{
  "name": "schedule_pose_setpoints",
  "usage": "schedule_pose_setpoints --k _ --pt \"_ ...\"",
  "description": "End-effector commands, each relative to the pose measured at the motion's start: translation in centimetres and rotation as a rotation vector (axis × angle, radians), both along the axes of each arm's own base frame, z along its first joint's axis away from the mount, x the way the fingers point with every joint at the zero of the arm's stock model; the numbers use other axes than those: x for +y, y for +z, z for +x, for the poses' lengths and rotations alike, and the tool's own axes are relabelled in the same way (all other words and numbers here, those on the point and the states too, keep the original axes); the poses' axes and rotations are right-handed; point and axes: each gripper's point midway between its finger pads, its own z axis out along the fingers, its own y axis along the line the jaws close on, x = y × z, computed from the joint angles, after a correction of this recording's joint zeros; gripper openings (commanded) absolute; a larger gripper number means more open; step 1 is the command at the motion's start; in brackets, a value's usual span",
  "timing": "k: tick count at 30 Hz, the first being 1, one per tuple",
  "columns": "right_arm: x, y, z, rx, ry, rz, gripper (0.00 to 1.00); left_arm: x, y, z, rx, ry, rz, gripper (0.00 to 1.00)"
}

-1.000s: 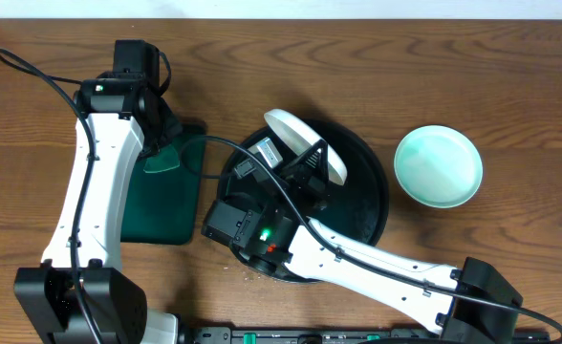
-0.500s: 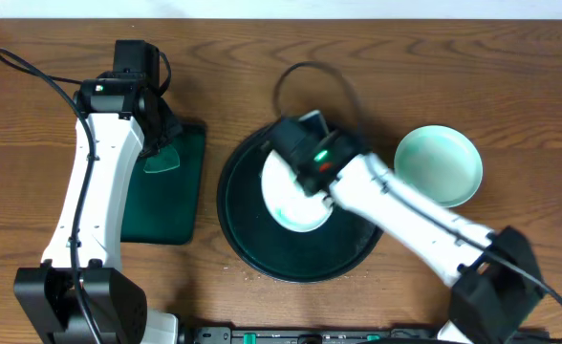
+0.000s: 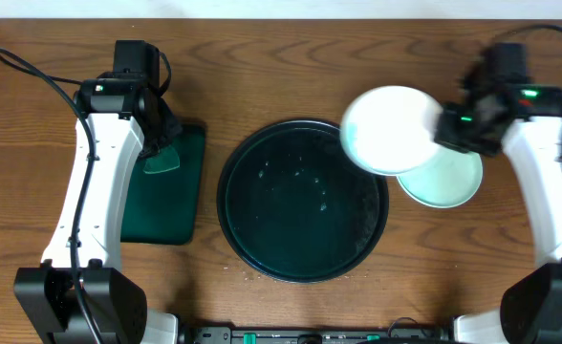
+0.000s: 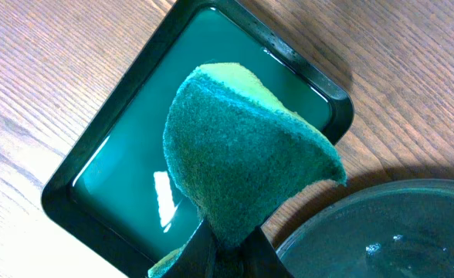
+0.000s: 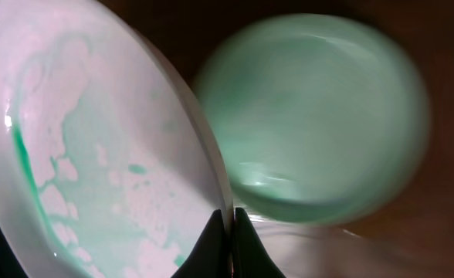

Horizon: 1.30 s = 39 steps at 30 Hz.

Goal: Clean dirty plates on tray and stack at the side
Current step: 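Place the plate on the stack right of the tray and release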

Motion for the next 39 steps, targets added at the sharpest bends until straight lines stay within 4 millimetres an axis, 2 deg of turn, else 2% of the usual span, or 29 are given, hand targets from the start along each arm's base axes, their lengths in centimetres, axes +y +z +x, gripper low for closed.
schedule_pose_setpoints --k 1,5,9,11,16,20,24,28,32,36,39 --pt "-5.2 -2.7 -2.6 0.098 -0.139 -0.094 0.01 0.6 -0.4 -0.2 0.018 0.001 0.026 0.07" --pt "-7.6 -6.1 -4.3 0.142 -0.216 -0.092 0.01 0.6 -0.4 -0.2 0.018 0.001 0.026 0.07" --pt "-8.6 -8.5 -4.2 0.110 -0.247 -0.096 0.01 0.6 -0.4 -0.2 0.018 0.001 0.026 0.07" --pt "-9.0 -9.0 -3.7 0.079 -0.267 -0.099 0.01 0.6 -0.4 -0.3 0.020 0.001 0.026 0.07" --pt "-9.9 -8.8 -2.3 0.014 -0.294 -0.114 0.02 0.6 -0.4 -0.3 0.023 0.001 0.026 0.07" --pt "-10.4 -8.7 -2.4 0.014 -0.302 -0.142 0.21 0.6 -0.4 -0.5 0.029 0.001 0.026 0.07" --pt "-9.8 -8.6 -2.5 0.026 -0.292 -0.111 0.47 0.6 -0.4 -0.6 0.033 -0.004 0.027 0.07" --pt "-8.1 -6.9 -2.2 0.031 -0.240 -0.049 0.54 0.6 -0.5 -0.8 0.049 -0.022 0.032 0.07" --pt "-5.8 -2.6 -0.5 -0.005 -0.113 -0.050 0.61 0.6 -0.8 -1.0 0.070 -0.077 0.050 0.07" --pt "-2.1 1.2 1.3 -0.079 0.045 -0.075 0.76 0.7 -1.9 -0.4 0.081 -0.189 0.080 0.07" --pt "0.8 2.3 2.2 -0.122 0.137 -0.088 0.82 0.7 -3.4 0.0 0.085 -0.270 0.103 0.07"
